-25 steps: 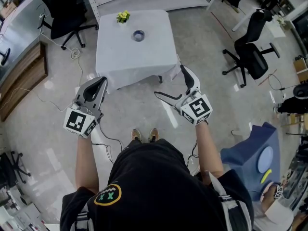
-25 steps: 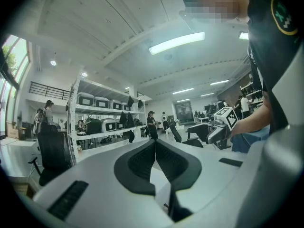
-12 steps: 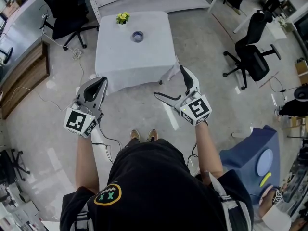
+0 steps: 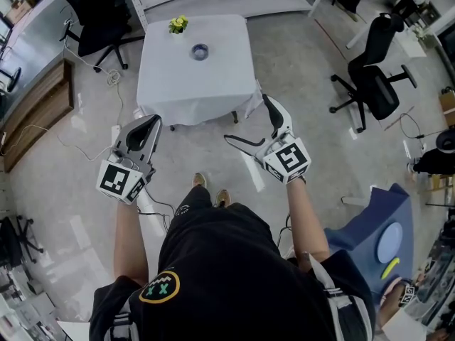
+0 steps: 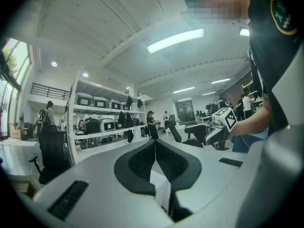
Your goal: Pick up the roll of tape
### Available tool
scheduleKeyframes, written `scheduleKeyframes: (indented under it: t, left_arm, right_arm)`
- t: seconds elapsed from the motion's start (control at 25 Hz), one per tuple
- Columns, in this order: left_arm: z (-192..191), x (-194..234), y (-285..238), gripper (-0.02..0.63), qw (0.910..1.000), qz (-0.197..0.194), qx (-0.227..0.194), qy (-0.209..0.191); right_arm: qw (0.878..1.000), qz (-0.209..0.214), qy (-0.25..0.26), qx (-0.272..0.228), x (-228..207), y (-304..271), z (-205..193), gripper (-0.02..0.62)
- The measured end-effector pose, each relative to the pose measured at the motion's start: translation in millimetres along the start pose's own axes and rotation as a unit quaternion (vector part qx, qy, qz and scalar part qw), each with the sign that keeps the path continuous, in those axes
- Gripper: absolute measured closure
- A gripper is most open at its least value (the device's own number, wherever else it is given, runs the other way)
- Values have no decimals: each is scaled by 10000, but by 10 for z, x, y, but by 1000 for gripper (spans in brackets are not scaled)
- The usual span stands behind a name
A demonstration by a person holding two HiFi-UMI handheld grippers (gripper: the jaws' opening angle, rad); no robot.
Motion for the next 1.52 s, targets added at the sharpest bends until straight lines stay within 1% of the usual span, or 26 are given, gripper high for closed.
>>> scheduleKeyframes:
  t: [0.2, 0.4, 0.6, 0.84, 1.52]
  left_arm:
    - [-11, 112, -95, 584, 10000, 7, -6, -10]
    - [-153, 341, -284, 584, 10000, -68, -59, -10]
    - [-305, 746, -547, 584, 9999, -123, -60, 52]
    - [-468, 1265, -953, 584, 9997, -192, -65, 149]
    - [-851, 2741, -1953, 584, 9982, -506, -94, 324]
  right_arm:
    - [10000, 22, 14, -28, -105, -98, -12, -3]
    - [10000, 12, 23, 24, -257, -349, -100, -3]
    - [10000, 9, 59, 51, -480, -745, -105, -3]
    - [9999, 2, 45, 124, -844, -1260, -113, -3]
    - [9988, -230, 26, 424, -1710, -2656, -30, -3]
Point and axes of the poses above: the fingertips, and each gripper's own axes: y backward along the fingers, x to its left, z out of its top, the point moved 9 cm from there along y, backward along the fingers, and after that the axes turned 2 degrees about -y, right-handed, at the moved point
